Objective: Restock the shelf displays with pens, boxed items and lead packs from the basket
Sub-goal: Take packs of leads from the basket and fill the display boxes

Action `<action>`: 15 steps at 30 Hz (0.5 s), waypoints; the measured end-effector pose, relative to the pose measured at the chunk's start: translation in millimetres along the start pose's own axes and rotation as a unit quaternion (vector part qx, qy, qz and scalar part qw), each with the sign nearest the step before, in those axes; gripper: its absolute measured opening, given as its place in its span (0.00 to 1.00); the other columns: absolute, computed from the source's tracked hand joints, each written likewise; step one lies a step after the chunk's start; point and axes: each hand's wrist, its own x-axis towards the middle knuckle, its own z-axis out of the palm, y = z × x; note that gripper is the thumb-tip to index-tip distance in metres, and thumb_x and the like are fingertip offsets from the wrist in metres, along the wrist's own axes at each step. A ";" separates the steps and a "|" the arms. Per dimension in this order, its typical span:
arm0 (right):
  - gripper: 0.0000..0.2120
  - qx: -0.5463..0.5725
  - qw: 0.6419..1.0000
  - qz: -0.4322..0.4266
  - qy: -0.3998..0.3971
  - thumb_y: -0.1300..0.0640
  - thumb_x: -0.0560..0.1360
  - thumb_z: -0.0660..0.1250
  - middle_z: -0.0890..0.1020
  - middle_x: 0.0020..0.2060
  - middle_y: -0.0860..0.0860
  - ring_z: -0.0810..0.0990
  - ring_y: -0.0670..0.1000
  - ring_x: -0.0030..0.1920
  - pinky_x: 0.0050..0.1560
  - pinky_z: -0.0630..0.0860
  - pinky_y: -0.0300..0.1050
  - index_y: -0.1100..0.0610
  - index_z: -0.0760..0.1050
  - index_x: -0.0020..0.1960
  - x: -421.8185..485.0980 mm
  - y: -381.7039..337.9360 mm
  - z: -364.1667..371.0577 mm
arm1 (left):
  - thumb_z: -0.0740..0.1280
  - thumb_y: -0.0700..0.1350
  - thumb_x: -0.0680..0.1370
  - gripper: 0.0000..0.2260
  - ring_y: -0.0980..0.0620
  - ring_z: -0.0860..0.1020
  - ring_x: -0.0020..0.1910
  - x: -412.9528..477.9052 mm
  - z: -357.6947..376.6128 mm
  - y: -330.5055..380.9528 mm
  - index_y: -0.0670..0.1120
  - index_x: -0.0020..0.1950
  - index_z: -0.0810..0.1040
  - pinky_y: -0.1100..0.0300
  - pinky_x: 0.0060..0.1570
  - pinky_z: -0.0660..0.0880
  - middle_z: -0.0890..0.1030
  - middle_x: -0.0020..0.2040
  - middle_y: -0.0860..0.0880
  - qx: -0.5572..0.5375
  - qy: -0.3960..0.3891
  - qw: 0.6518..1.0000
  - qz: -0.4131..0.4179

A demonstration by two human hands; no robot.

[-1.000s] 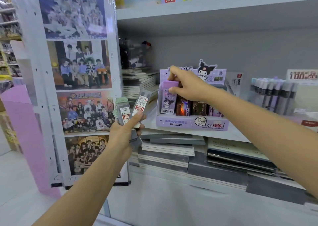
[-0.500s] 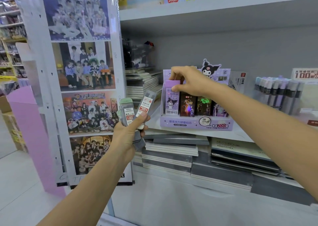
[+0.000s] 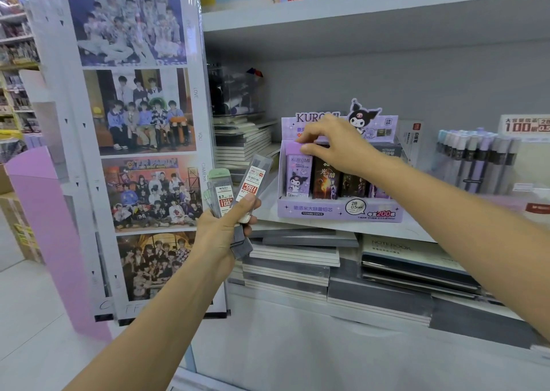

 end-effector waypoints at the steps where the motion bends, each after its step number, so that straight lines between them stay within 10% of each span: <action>1: 0.11 -0.023 1.000 -0.008 0.008 0.54 0.77 0.68 0.79 0.49 0.49 0.72 0.49 0.54 0.56 0.68 0.45 0.54 0.80 0.59 -0.9 -0.6 5.2 | 0.74 0.45 0.72 0.17 0.57 0.77 0.30 0.6 0.5 -0.6 0.41 0.59 0.79 0.66 0.27 0.74 0.86 0.46 0.45 0.000 0.000 1.000 -0.001; 8: 0.15 -0.141 0.990 -0.002 0.024 0.53 0.81 0.61 0.73 0.63 0.53 0.66 0.54 0.65 0.64 0.64 0.51 0.54 0.78 0.65 -9.6 -2.4 15.2 | 0.75 0.46 0.70 0.20 0.57 0.77 0.29 -4.2 7.4 0.1 0.41 0.59 0.79 0.66 0.28 0.74 0.86 0.44 0.46 0.005 -0.019 1.000 0.006; 12: 0.18 0.011 0.999 -0.018 0.046 0.52 0.81 0.60 0.71 0.67 0.50 0.69 0.47 0.66 0.68 0.61 0.44 0.53 0.73 0.69 -18.8 -17.1 0.2 | 0.75 0.48 0.68 0.22 0.56 0.76 0.29 -11.6 16.7 1.7 0.41 0.59 0.79 0.65 0.27 0.74 0.85 0.41 0.47 0.038 -0.027 0.999 -0.003; 15: 0.18 0.186 0.982 -0.007 -0.023 0.50 0.79 0.63 0.74 0.59 0.42 0.76 0.37 0.51 0.50 0.73 0.31 0.50 0.72 0.69 -34.2 -38.4 -6.8 | 0.76 0.49 0.65 0.26 0.55 0.76 0.29 -18.5 30.1 -0.2 0.39 0.59 0.78 0.64 0.27 0.73 0.86 0.44 0.44 0.049 -0.046 0.998 -0.001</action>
